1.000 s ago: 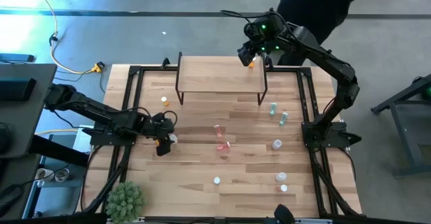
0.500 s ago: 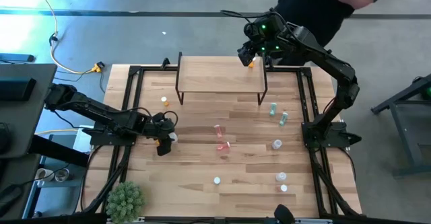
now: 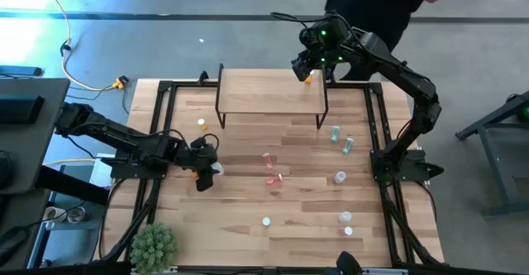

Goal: Pick and place medicine bottles onto shelf by color
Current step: Put the top left white pill bottle on the shelf

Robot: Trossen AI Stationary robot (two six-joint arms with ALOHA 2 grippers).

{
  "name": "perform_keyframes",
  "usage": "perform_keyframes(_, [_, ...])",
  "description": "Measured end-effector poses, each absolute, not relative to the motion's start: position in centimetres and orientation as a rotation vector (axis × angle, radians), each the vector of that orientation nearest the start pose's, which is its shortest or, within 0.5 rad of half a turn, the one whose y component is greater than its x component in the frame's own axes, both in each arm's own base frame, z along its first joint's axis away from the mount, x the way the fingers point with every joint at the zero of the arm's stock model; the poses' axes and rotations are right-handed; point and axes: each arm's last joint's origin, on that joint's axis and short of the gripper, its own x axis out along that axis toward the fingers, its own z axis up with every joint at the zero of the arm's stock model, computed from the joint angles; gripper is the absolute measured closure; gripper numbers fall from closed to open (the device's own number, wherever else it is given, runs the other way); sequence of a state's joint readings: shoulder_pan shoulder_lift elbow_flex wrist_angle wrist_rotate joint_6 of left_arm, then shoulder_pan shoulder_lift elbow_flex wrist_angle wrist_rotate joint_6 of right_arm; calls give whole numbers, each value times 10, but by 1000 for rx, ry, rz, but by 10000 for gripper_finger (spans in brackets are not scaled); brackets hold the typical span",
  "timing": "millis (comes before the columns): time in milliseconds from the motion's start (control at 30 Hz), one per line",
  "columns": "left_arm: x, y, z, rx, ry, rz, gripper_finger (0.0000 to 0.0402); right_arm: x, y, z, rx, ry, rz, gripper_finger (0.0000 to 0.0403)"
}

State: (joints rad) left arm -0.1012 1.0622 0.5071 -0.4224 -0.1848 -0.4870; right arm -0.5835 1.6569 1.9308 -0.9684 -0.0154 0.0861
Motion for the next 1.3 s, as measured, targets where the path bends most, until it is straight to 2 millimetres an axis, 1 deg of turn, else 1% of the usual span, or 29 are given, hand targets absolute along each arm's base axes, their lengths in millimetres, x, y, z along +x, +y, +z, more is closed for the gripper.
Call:
perform_keyframes(100, [190, -8, 192, -304, 907, 365, 269, 281, -185, 429, 289, 649, -575, 224])
perform_keyframes(267, [196, 8, 223, -296, 885, 439, 268, 281, -185, 429, 288, 650, -574, 224])
perform_keyframes(500, [202, 39, 274, -263, 797, 520, 267, 281, -185, 429, 288, 650, -574, 224])
perform_keyframes(700, [197, 72, 317, -248, 688, 624, 267, 281, -185, 428, 316, 651, -583, 224])
perform_keyframes(867, [185, 98, 348, -198, 612, 720, 266, 279, -184, 426, 357, 674, -616, 224])
perform_keyframes(967, [179, 114, 362, -174, 591, 770, 266, 278, -184, 425, 359, 676, -622, 224])
perform_keyframes(1100, [175, 134, 373, -177, 600, 798, 266, 278, -184, 425, 362, 675, -624, 224])
perform_keyframes(1300, [183, 165, 378, -179, 670, 834, 266, 278, -184, 425, 369, 673, -628, 224])
